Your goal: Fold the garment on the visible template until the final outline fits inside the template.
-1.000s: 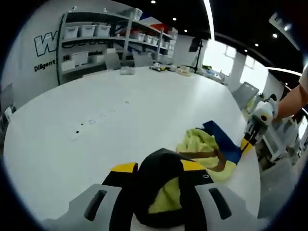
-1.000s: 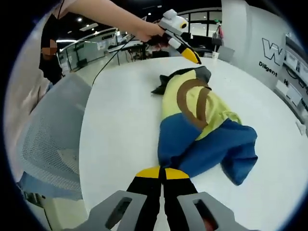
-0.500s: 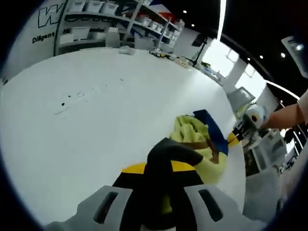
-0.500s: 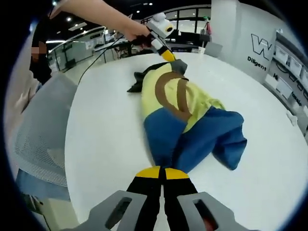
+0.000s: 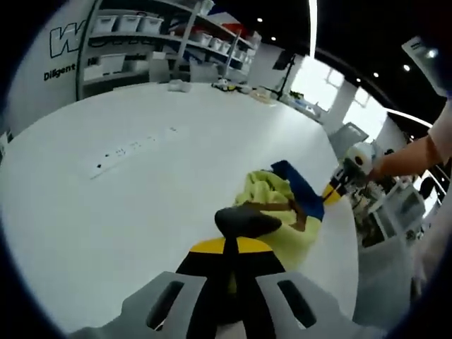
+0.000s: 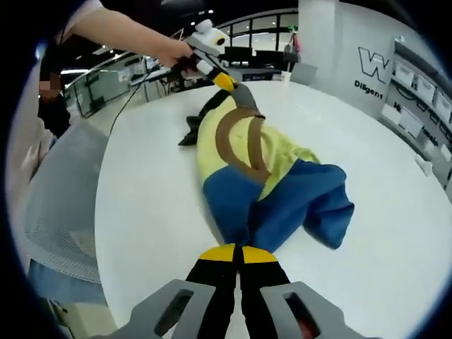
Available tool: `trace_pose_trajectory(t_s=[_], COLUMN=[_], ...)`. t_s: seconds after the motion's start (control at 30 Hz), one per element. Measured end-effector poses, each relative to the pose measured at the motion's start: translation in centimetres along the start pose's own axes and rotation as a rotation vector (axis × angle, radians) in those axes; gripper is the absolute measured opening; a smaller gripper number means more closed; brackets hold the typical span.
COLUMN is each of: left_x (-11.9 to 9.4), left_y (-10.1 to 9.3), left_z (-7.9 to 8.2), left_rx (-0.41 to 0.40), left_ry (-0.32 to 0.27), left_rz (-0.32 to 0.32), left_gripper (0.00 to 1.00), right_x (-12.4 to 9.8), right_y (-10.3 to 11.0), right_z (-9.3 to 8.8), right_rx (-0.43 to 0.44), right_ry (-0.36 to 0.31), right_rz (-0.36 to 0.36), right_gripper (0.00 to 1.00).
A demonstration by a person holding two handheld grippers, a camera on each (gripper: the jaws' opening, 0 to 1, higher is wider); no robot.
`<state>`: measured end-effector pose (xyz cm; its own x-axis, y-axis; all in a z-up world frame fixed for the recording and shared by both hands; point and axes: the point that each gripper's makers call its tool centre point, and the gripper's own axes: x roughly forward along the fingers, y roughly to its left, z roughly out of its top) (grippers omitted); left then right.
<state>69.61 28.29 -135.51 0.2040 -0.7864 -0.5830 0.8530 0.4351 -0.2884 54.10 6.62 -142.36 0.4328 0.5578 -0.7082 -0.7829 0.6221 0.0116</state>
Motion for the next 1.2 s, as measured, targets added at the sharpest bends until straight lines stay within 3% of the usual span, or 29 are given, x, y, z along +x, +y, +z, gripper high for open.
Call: trace_pose_trajectory(t_s=[0.43, 0.87, 1.2], left_x=[-4.3, -7.7, -8.8], left_y=[-3.6, -6.3, -9.2], left_z=[-1.9, -8.2, -13.1], left_rx=[0.059, 0.115, 0.087], left_ry=[-0.045, 0.020, 0.059], left_rz=[0.018, 0.052, 0.056], left_gripper=[0.04, 0.04, 0.04], right_x=[-0.7, -1.0, -0.3], right_y=[-0.6, -1.2, 1.2], right_z=[0.6, 1.1, 1.5], right_rx=[0.066, 0.137, 0.101], right_ry=[-0.030, -0.062, -0.049], right_rz=[-0.019, -0.040, 0.025], right_gripper=[0.00, 0.00, 0.00])
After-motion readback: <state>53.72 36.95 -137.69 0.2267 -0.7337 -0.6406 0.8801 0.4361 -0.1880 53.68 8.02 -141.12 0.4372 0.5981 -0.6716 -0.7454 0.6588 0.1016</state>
